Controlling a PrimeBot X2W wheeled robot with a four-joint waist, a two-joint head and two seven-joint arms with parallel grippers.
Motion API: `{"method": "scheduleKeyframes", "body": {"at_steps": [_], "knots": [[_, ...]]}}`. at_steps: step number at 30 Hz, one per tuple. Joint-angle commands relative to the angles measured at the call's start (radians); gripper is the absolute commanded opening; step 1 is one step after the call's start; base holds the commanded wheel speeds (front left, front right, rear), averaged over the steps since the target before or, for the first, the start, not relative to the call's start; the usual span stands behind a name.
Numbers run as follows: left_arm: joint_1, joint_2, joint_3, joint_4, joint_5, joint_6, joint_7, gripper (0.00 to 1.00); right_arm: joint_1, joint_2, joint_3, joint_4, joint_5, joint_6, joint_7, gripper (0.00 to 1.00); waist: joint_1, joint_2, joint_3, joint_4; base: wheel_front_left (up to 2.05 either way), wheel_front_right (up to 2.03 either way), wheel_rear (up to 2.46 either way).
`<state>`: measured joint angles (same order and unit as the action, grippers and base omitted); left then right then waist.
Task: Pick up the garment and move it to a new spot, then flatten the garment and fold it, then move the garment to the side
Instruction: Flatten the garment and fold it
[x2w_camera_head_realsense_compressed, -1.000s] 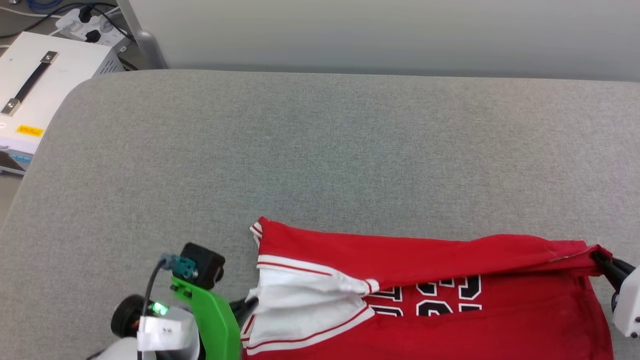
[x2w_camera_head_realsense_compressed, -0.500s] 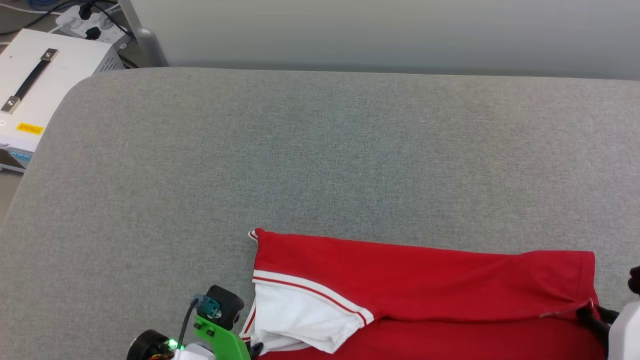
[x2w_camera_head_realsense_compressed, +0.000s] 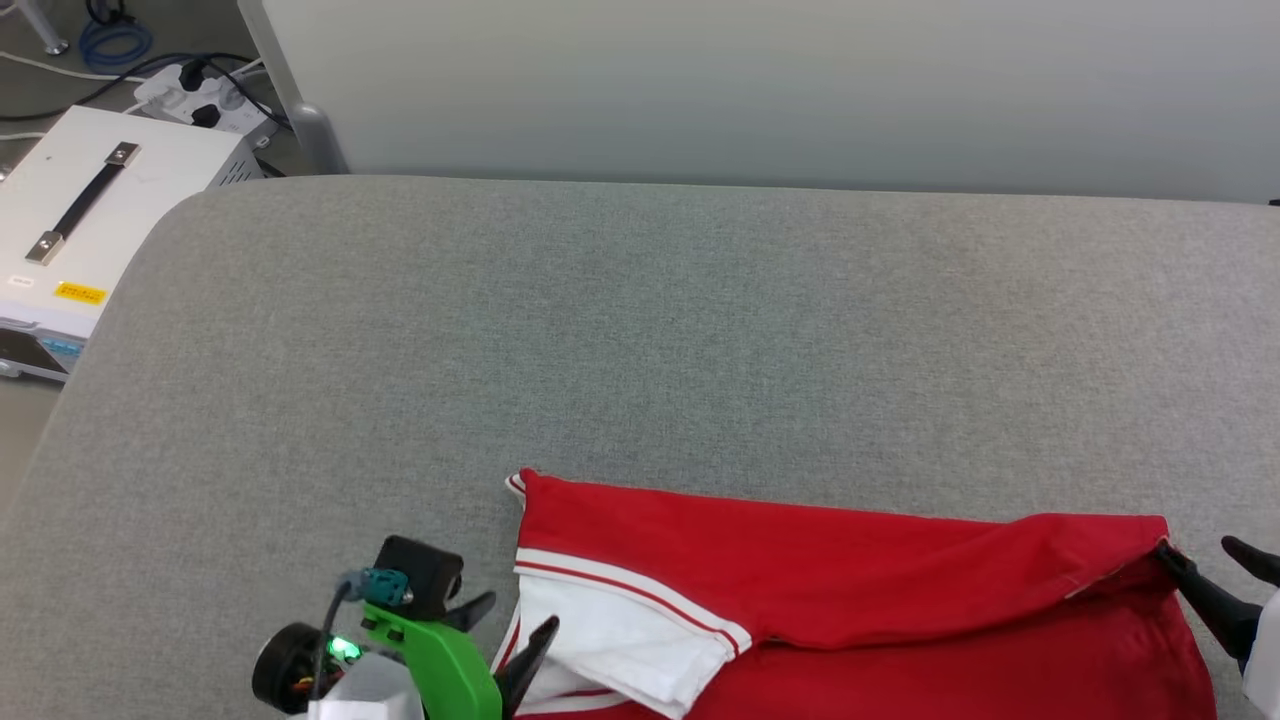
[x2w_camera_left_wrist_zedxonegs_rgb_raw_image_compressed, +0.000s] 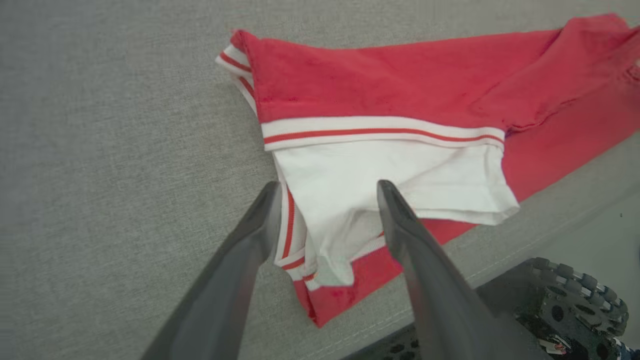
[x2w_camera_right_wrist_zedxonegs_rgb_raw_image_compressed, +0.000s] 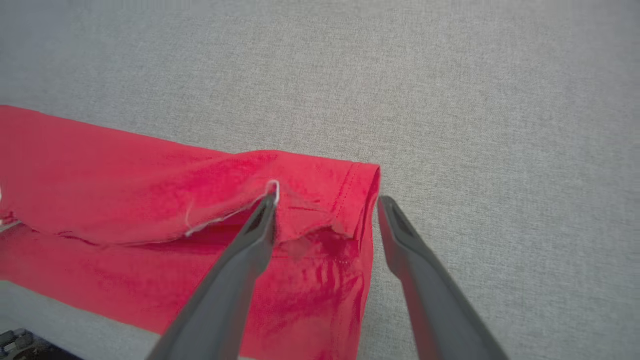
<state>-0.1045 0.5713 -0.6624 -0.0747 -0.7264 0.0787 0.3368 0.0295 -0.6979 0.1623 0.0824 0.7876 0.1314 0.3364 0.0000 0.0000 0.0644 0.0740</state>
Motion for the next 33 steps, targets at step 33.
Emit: {"method": "scheduleKeyframes", "body": {"at_steps": [33], "knots": [[0.093,-0.283,0.468,0.036,0.289,-0.062,-0.598,1.0,0.058,0.3,-0.327,0.093,-0.257,-0.001,0.233,1.0,0.0,0.0,0.049,0.054,0.0,0.0,0.0]]}}
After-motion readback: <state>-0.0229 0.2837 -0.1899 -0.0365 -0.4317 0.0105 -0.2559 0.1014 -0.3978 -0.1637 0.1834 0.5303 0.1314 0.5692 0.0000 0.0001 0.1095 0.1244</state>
